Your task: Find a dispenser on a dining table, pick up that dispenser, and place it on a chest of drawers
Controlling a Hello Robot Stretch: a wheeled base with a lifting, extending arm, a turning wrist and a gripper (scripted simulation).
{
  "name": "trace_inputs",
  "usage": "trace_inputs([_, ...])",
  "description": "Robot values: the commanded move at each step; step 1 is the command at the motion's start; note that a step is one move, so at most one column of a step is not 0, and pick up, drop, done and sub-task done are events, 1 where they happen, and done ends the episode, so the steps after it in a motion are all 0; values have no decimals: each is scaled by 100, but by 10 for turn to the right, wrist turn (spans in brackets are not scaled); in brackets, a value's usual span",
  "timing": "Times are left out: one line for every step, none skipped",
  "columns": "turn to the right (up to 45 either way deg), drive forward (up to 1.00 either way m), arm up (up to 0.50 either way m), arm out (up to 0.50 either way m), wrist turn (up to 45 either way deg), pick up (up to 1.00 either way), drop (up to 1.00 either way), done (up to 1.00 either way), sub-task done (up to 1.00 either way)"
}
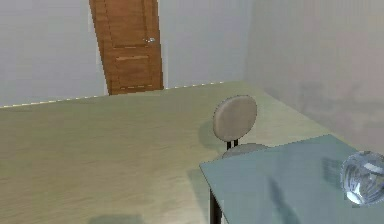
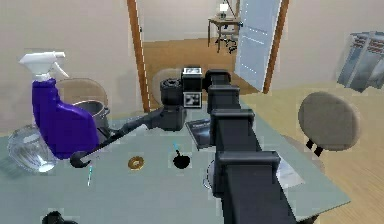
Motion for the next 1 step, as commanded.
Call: trace_inputs([0, 0, 0, 0, -450, 0, 0, 0, 0])
